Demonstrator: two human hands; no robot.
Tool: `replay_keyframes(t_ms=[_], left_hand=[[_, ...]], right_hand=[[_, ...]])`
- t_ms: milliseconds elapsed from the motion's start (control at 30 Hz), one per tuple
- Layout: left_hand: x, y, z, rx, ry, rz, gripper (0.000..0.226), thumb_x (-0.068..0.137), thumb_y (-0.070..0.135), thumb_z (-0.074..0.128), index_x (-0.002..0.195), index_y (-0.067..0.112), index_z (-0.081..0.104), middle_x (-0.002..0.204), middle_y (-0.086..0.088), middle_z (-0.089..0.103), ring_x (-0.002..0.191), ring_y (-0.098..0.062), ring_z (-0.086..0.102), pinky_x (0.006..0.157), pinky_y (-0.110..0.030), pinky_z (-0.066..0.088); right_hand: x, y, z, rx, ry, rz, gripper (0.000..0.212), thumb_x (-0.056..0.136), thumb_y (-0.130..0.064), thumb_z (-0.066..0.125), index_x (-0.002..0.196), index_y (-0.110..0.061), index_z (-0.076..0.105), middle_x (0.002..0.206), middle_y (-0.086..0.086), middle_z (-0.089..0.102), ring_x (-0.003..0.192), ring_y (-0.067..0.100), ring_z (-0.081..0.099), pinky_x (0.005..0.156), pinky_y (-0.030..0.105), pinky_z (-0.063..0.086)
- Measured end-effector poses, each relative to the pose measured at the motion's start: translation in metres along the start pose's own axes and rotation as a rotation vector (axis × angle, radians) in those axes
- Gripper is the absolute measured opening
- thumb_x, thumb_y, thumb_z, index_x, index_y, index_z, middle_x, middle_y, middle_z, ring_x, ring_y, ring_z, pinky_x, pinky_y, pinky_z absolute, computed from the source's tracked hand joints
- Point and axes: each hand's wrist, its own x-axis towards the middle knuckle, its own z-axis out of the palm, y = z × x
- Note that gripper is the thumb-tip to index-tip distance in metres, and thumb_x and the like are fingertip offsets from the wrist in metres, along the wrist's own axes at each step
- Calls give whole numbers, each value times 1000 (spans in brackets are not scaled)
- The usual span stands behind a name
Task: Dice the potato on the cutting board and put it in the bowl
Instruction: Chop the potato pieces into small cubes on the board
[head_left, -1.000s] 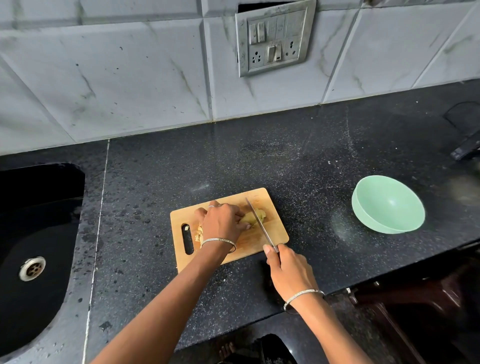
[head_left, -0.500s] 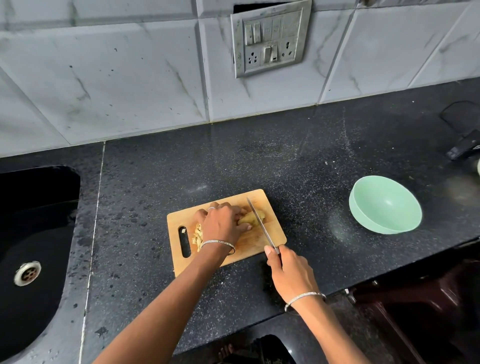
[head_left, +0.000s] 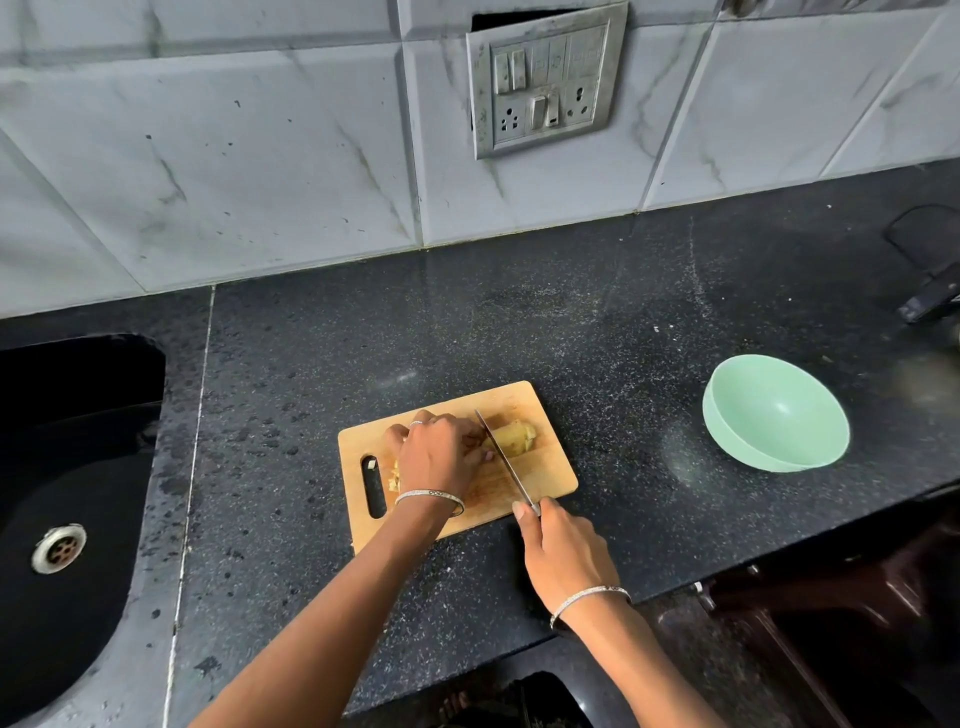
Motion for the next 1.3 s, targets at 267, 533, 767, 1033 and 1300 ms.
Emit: replay_keyframes(t_ms=[267, 533, 767, 1033, 1300], left_hand=[[3, 7, -4, 49, -10, -23, 16, 80, 42, 70, 93, 33, 73, 92, 11, 71, 106, -17, 48, 83, -39, 19], [0, 9, -2, 44, 14, -36, 9, 80, 37, 71, 87, 31, 74, 90, 10, 71, 107, -17, 48, 86, -40, 23], [-1, 9, -1, 55, 42, -46, 12, 79, 41, 72, 87, 34, 74, 88, 11, 71, 105, -15, 49, 80, -38, 17], [-1, 5, -4, 38, 43, -47, 13, 77, 47, 73, 88, 40, 73, 86, 14, 71, 103, -13, 49, 82, -37, 15], [-5, 4, -10, -36, 32, -50, 13, 77, 43, 73, 90, 39, 72, 72, 18, 68, 96, -9, 44, 74, -33, 11]], right_hand=[[2, -22, -3, -70, 21, 82, 36, 103, -43, 30, 111, -17, 53, 110, 8, 64, 103, 33, 63, 67, 34, 39], [14, -28, 0, -98, 17, 110, 36, 103, -42, 30, 113, -16, 54, 114, 8, 63, 105, 33, 62, 70, 35, 41], [20, -29, -1, -75, -29, 110, 39, 103, -43, 30, 114, -14, 55, 117, 10, 62, 108, 35, 60, 77, 39, 45], [-24, -2, -7, -89, -66, 97, 42, 102, -46, 27, 106, -15, 54, 108, 10, 64, 102, 34, 62, 75, 39, 45], [-28, -5, -23, -71, 40, 17, 40, 102, -48, 24, 96, -18, 49, 97, 9, 64, 94, 35, 63, 66, 39, 40]])
